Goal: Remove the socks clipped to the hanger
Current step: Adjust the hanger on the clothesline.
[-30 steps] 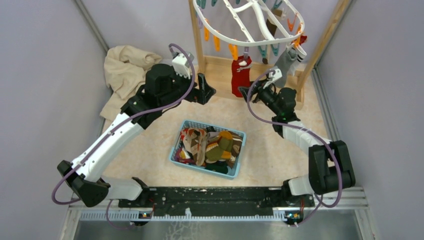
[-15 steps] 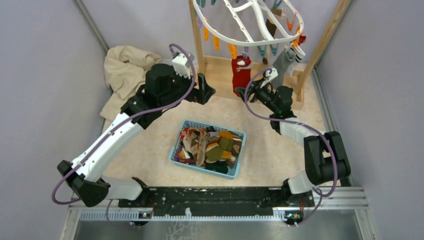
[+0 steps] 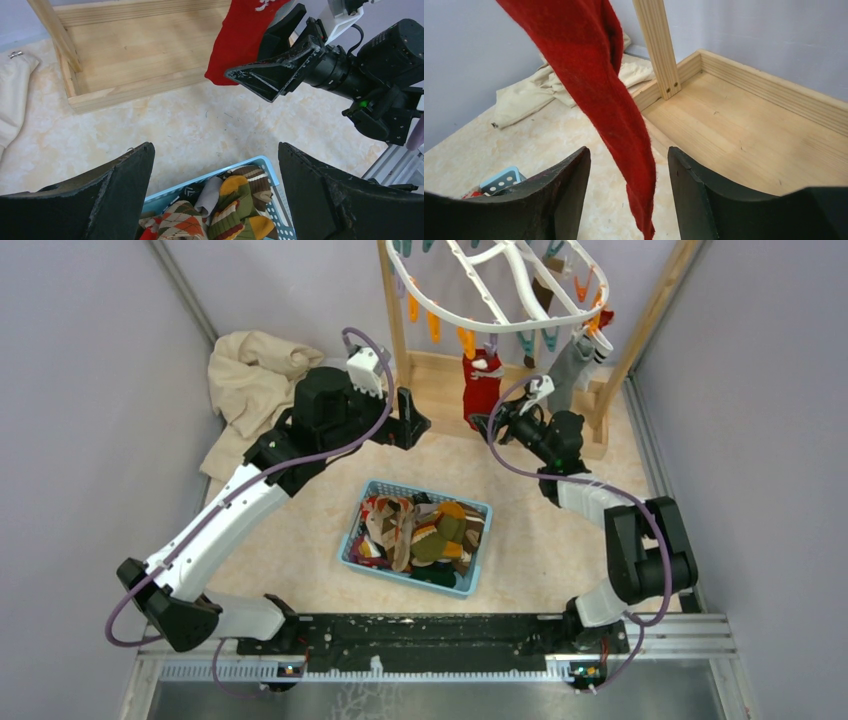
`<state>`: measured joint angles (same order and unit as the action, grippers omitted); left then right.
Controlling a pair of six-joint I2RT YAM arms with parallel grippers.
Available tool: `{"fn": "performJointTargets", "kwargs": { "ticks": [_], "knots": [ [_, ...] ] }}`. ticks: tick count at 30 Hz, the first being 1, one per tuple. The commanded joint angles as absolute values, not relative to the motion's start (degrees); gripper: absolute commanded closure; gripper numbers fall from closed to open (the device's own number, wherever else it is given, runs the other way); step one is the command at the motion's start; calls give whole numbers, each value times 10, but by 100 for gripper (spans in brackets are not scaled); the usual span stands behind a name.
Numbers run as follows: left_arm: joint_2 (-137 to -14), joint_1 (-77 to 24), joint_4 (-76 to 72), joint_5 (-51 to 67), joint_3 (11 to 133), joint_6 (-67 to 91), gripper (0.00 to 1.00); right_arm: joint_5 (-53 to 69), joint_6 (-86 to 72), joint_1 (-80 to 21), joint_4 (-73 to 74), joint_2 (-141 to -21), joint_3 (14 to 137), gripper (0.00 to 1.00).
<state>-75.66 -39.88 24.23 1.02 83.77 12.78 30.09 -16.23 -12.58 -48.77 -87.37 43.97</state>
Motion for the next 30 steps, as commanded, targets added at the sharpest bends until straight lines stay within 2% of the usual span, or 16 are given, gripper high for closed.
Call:
{"fn": "performJointTargets", "kwargs": {
  "ticks": [1,3,7,12,17,22,30],
  "knots": [
    [-761,-401,243,11,859,122,1,304,-151,-121,-508,-827,444,42],
    [-760,-401,242,13,859,124,1,306,-149,-121,-502,-822,445,48],
    [-759,-401,241,15,858,126,1,317,-155,-122,-494,-824,454,66],
    [-757,-401,241,17,856,129,1,289,-148,-125,-449,-807,458,75],
    [-755,-401,237,22,855,133,1,180,-70,-166,-326,-767,477,88],
    [-759,-401,232,33,865,142,1,74,17,-236,-270,-738,485,97],
    [-794,-401,238,44,955,147,1,-72,116,-337,-241,-753,512,100]
  ]
}}
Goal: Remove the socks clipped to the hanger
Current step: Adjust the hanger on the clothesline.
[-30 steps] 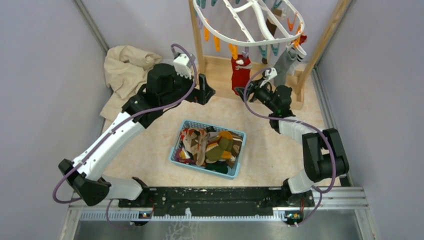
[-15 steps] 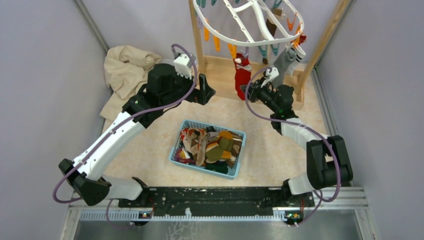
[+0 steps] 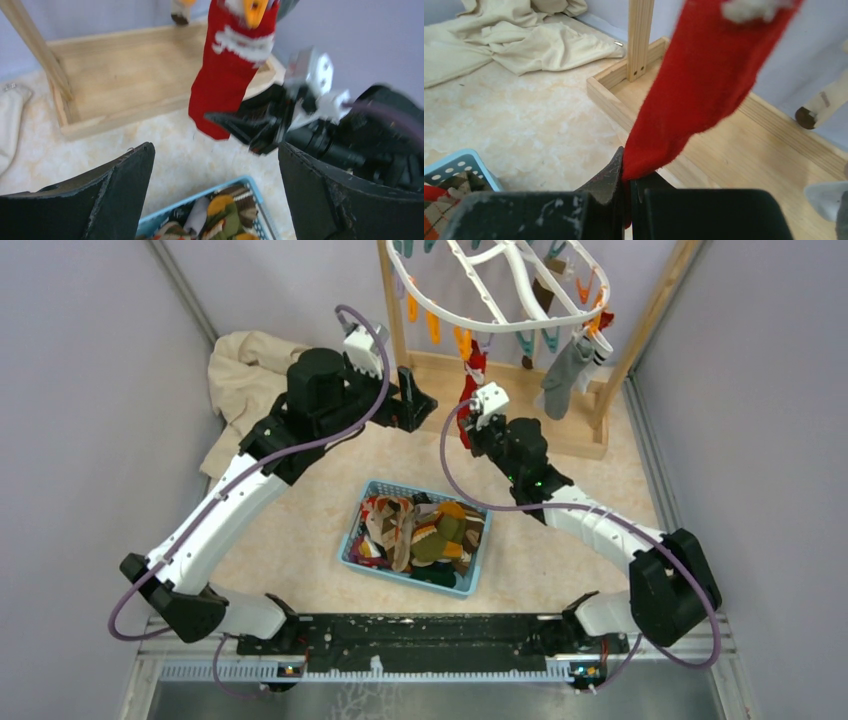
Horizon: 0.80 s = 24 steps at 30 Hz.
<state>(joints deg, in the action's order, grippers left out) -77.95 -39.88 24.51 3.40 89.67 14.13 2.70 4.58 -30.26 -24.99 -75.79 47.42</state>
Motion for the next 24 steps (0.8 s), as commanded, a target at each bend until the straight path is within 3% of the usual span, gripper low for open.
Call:
{"fn": "performJointTargets", "kwargs": {
  "ticks": [1,12,24],
  "knots": [
    [-799,-401,240,42,967,146,1,-89,127,-347,-240,-756,516,100],
    [-800,-401,250,14,1008,131,1,-182,233,-427,-232,-817,573,100],
    [-757,-395,269,-92,1002,85,1,-224,322,-466,-211,-918,679,100]
  ]
}}
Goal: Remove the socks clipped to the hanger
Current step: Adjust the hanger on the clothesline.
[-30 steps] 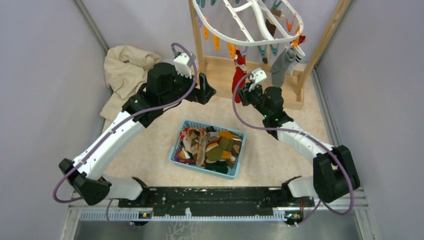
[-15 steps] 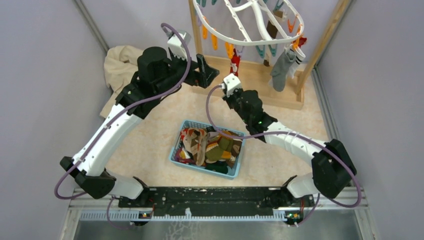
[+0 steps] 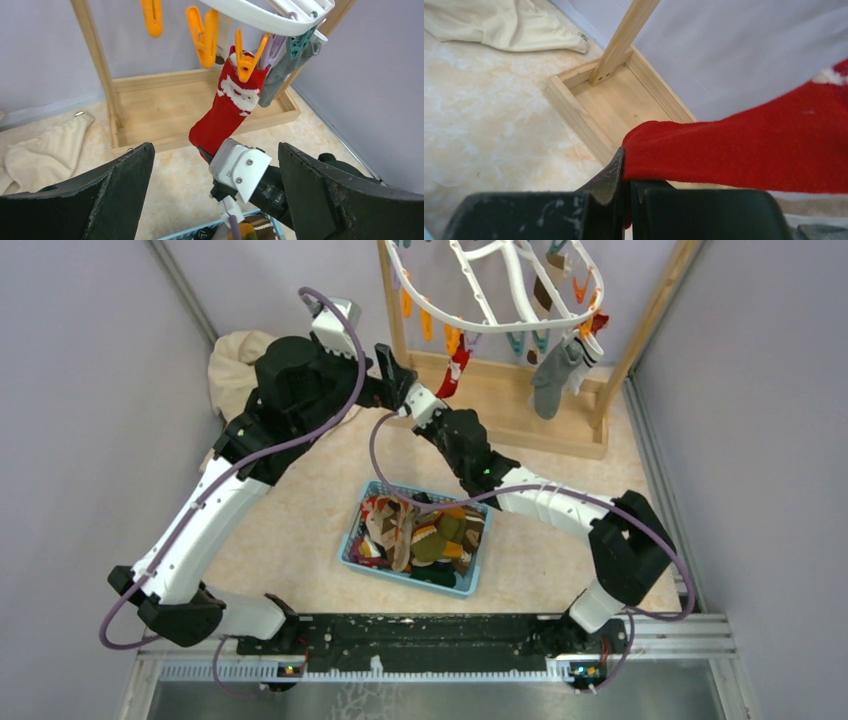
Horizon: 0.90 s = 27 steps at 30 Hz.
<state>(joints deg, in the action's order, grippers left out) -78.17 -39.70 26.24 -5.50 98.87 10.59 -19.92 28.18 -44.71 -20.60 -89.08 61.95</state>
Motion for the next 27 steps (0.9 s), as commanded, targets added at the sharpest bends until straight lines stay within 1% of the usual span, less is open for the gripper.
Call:
{"fn": "performJointTargets", "kwargs": {
  "ticks": [1,7,15,27],
  "knots": [
    [-756,-394,271,-92,1002,84,1,-226,327,-469,-209,-927,688,100],
    [-753,-392,272,-95,1002,81,1,-245,361,-484,-207,-954,716,100],
    [-756,-392,273,-81,1005,89,1,-274,367,-485,-229,-916,658,100],
    [-795,-393,261,6,1020,131,1,-323,381,-485,-259,-876,589,100]
  ]
}}
